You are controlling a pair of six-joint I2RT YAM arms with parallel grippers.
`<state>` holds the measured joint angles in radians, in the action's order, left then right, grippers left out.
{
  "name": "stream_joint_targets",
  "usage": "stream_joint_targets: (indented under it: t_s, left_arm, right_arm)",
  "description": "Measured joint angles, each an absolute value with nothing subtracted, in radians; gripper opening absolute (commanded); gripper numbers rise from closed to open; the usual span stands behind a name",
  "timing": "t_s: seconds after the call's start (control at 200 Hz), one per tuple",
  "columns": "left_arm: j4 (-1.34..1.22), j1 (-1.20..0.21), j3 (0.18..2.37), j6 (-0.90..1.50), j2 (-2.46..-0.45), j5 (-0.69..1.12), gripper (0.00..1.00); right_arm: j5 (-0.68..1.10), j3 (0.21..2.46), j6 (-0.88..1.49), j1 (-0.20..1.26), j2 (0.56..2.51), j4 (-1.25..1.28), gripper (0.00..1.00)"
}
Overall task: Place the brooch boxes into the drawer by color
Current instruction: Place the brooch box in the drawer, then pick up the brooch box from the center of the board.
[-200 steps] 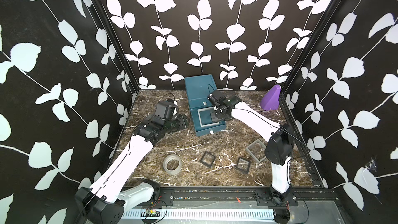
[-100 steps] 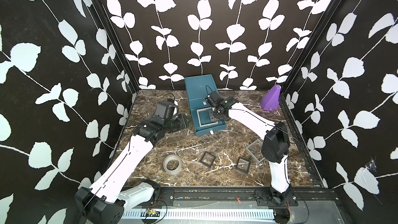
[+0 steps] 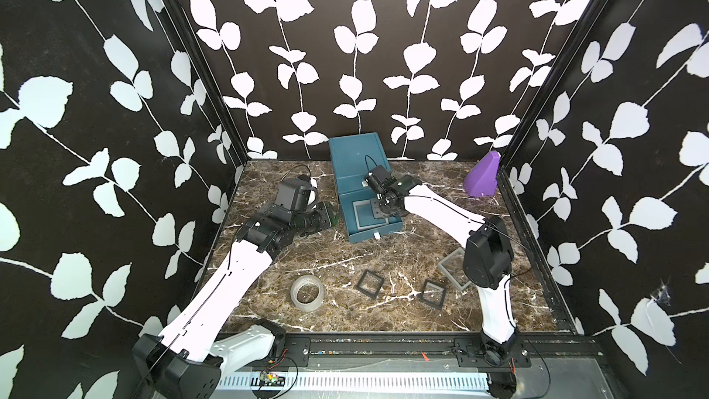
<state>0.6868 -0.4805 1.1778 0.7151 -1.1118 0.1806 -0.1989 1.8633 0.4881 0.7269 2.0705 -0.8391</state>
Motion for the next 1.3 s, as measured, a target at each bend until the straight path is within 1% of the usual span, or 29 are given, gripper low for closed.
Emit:
stream_joint_targets:
  t_s: [0.155,0.36,0.505,0.65,0.79,0.98,1.11,1.165,1.225,1.3]
  left_arm:
    - [0.687,-0.48,1.178,0.715,-1.112,0.184,0.43]
    - [0.69,-0.48,1.185,0.707,-1.112,0.207,0.43]
    - [0.689,-0.485,1.196,0.68,-1.114,0.25,0.43]
    - [0.689,-0.549,1.234,0.628,-1.155,0.278,0.44]
    - [0.683,-0.656,1.279,0.564,-1.232,0.3,0.43]
    - [0.667,-0.754,1.286,0.498,-1.319,0.332,0.43]
    - [0.66,-0.805,1.298,0.453,-1.373,0.352,0.43]
    - [0.659,-0.83,1.309,0.432,-1.399,0.357,0.43]
    - [0.658,-0.86,1.32,0.412,-1.426,0.36,0.43]
    - [0.655,-0.891,1.327,0.39,-1.455,0.361,0.43]
  right_arm:
    - [-0.197,1.863,0.487,0.727,2.075,-0.828,0.31]
    - [-0.194,1.863,0.495,0.727,2.065,-0.82,0.35]
    - [-0.199,1.82,0.53,0.72,1.966,-0.818,0.37]
    - [-0.178,1.65,0.629,0.669,1.737,-0.792,0.37]
    - [-0.176,1.428,0.758,0.536,1.503,-0.801,0.39]
    - [-0.168,1.134,0.894,0.382,1.249,-0.879,0.4]
    - [-0.134,0.96,0.96,0.292,1.12,-0.919,0.4]
    - [-0.114,0.892,0.978,0.253,1.078,-0.923,0.42]
    - [-0.091,0.833,0.988,0.216,1.05,-0.924,0.44]
    - [-0.066,0.779,0.997,0.178,1.047,-0.915,0.44]
